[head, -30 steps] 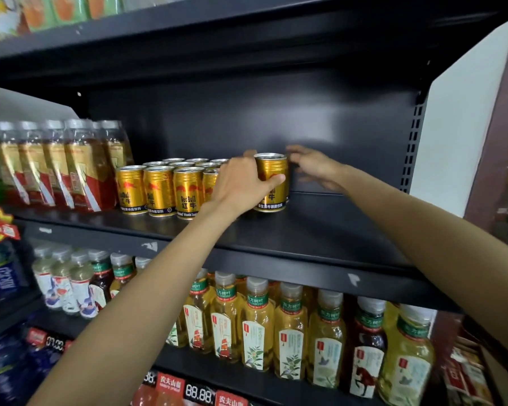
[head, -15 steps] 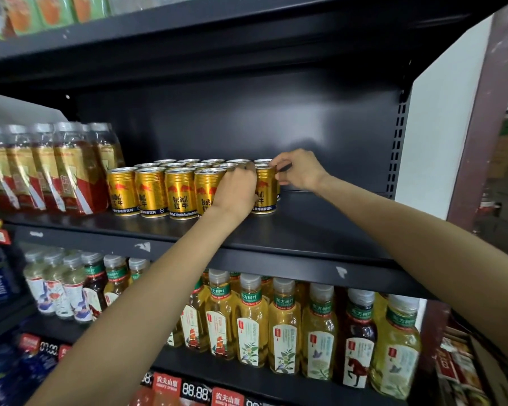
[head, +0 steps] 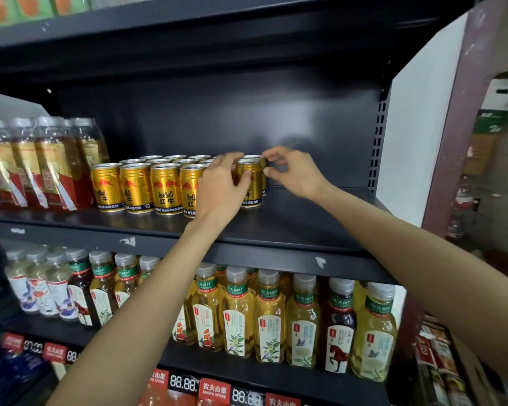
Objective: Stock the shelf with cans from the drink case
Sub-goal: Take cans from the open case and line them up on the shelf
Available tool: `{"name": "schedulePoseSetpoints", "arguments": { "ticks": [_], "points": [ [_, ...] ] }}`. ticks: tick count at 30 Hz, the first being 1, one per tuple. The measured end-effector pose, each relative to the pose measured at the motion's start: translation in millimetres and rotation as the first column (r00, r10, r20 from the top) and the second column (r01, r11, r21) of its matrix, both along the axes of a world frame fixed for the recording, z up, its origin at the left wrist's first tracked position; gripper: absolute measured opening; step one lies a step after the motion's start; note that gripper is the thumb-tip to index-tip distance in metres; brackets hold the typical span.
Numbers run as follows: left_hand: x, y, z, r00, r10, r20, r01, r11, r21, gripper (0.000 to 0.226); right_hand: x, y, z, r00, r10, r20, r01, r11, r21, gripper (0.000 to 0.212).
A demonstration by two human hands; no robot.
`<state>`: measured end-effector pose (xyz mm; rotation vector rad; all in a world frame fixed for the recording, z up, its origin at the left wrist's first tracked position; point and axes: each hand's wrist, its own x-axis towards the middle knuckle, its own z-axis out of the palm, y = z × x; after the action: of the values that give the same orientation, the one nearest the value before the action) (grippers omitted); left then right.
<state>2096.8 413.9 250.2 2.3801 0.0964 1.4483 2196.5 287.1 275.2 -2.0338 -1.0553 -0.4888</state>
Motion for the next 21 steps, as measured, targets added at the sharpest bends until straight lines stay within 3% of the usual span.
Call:
{"name": "schedulePoseSetpoints", "arguments": {
  "ticks": [5,9,13,16,18,21],
  "points": [
    [-45,-34,-17,0.945,-0.166,0.281,0.234,0.945,-0.229,0.015,-57,-39,-18,0.999,0.041,0.005,-0.040,0.952,0.304,0.016],
    [-75,-77,-45,0.860,-0.249,0.445,0.374,0.901,-0.218,0.012,-111,-75,-62,0.997,0.026,0.074,-0.062,0.842,0.536,0.012],
    [-102,-115,-95,0.815,-0.306,0.492,0.467,0.849,-0.246,0.013,-153,-117,-126,0.987,-0.063,0.146,-0.037,0.802,0.596,0.010],
    [-122,-144,-148,0.859,-0.362,0.363,0.476,0.826,-0.302,0.016,-170,-156,-184,0.985,-0.091,0.148,0.004,0.865,0.502,0.015],
    [-133,-162,-184,0.907,-0.398,0.138,0.421,0.838,-0.346,0.018,-178,-184,-221,0.996,-0.071,0.055,0.041,0.908,0.417,0.015],
    [-146,-188,-231,0.859,-0.477,-0.186,0.353,0.815,-0.460,0.018,-187,-227,-270,0.983,-0.046,-0.179,0.089,0.966,0.242,0.019]
  ]
}}
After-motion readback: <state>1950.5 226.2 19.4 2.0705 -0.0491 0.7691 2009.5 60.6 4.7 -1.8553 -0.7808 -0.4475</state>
